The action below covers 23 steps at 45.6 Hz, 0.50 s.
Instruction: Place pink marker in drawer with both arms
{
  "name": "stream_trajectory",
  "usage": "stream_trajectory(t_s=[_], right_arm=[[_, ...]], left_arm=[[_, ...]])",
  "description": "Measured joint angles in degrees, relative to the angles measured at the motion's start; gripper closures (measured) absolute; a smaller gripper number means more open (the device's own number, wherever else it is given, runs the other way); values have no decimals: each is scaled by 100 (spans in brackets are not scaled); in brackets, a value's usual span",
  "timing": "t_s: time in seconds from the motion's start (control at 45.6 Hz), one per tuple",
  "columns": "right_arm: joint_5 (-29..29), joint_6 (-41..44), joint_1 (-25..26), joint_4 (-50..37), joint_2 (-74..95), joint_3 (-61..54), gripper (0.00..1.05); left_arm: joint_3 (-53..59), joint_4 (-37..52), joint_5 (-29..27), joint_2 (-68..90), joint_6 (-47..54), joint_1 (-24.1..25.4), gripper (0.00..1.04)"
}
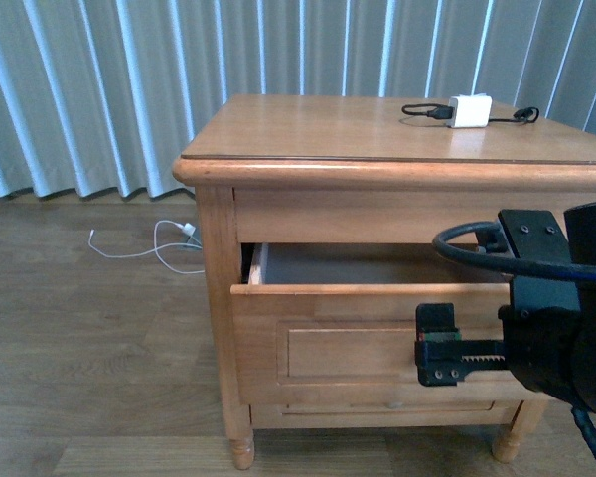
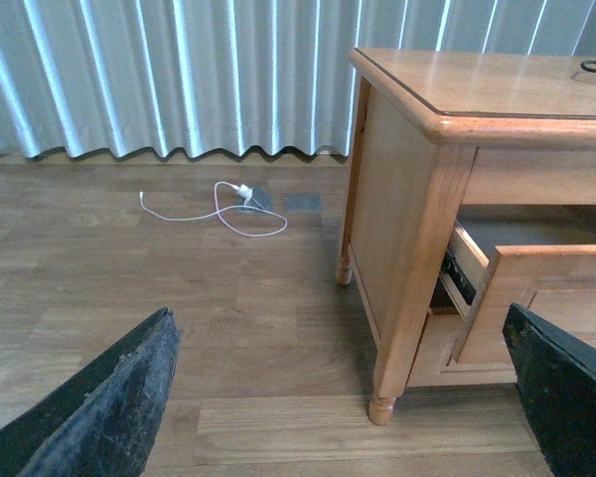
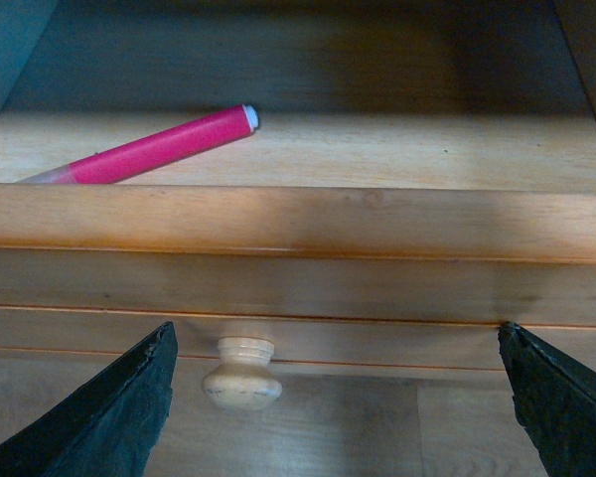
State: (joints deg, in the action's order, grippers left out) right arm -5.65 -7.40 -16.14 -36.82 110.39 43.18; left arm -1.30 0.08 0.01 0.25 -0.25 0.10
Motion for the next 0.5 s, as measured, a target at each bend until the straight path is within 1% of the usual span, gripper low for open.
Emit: stream_trajectory(t_s=[0.307, 0.504], right_arm=[[-310, -87, -20, -807, 852, 706, 9], [-487, -116, -59, -1062, 1178, 1060, 9]], left_arm=[[0, 0, 0, 0, 2, 0, 6], [0, 0, 0, 0, 2, 0, 6]])
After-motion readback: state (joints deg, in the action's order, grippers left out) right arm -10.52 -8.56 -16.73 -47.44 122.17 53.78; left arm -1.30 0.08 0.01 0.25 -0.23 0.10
